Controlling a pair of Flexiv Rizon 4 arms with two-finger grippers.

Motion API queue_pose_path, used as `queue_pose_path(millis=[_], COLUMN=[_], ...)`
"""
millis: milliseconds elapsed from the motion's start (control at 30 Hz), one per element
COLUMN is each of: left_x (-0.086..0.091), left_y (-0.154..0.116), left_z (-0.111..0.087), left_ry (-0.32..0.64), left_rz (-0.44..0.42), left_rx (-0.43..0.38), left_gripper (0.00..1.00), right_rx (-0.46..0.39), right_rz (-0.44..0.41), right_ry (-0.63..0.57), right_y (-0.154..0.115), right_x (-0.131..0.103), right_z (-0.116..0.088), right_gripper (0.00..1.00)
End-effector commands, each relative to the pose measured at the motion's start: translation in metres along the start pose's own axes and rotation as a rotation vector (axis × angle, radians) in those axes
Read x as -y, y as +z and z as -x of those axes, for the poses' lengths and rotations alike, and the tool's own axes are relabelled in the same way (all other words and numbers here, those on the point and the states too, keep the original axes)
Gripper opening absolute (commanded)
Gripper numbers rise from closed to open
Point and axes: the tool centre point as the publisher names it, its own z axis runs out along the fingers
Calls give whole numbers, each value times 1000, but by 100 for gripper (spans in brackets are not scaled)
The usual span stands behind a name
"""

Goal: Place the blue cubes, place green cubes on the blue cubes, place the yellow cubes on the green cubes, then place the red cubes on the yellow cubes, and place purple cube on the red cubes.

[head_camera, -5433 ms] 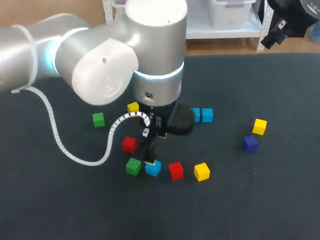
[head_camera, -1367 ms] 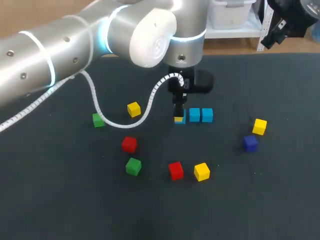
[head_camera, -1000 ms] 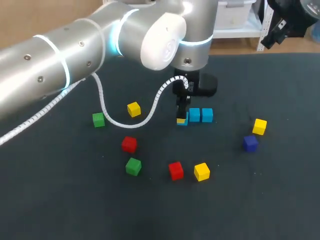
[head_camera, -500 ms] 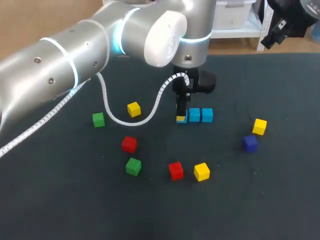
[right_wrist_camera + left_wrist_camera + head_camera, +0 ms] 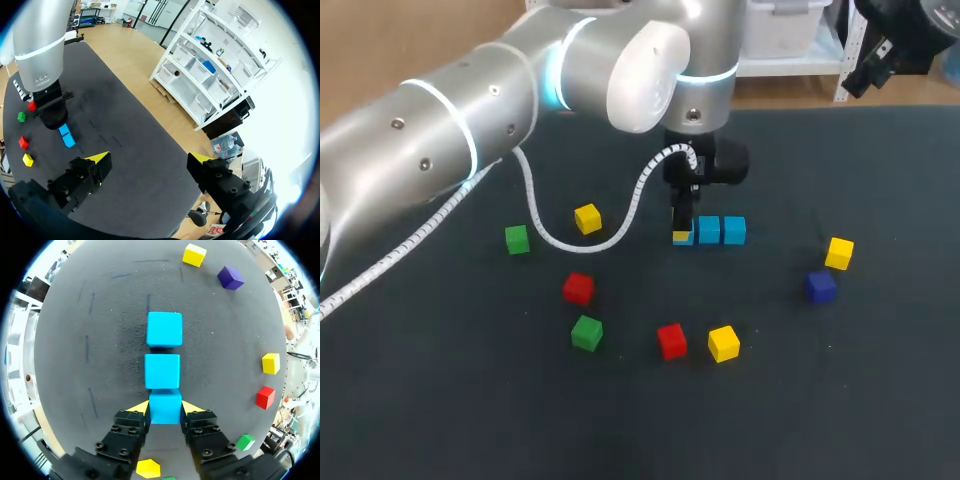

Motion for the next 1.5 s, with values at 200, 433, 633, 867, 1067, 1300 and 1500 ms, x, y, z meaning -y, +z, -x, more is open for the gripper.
queue_pose_path(millis=[200,433,633,867,1067,1300,1500], left_x=[-9,-10,-9,-8,-6,-6,-5], left_y=[2,6,6,5,2,-1,-2], left_z=[-1,-1,0,0,-3,-3,-2], left_ry=[-1,16,27,33,28,30,38], left_rz=[1,-11,-9,-9,-4,4,8], left_rx=[5,15,22,26,32,39,43], left_gripper=[0,2,35,100,100,69,42], right_rx=[3,3,3,3,3,3,3], right_rz=[-8,-8,-8,-8,-8,-8,-8], right_ry=[2,2,2,2,2,2,2], right_y=[0,0,0,0,0,0,0], right_x=[-2,-2,-2,-2,-2,-2,-2], right_z=[-1,-1,-1,-1,-1,-1,-1], right_gripper=[100,100,100,100,100,100,100])
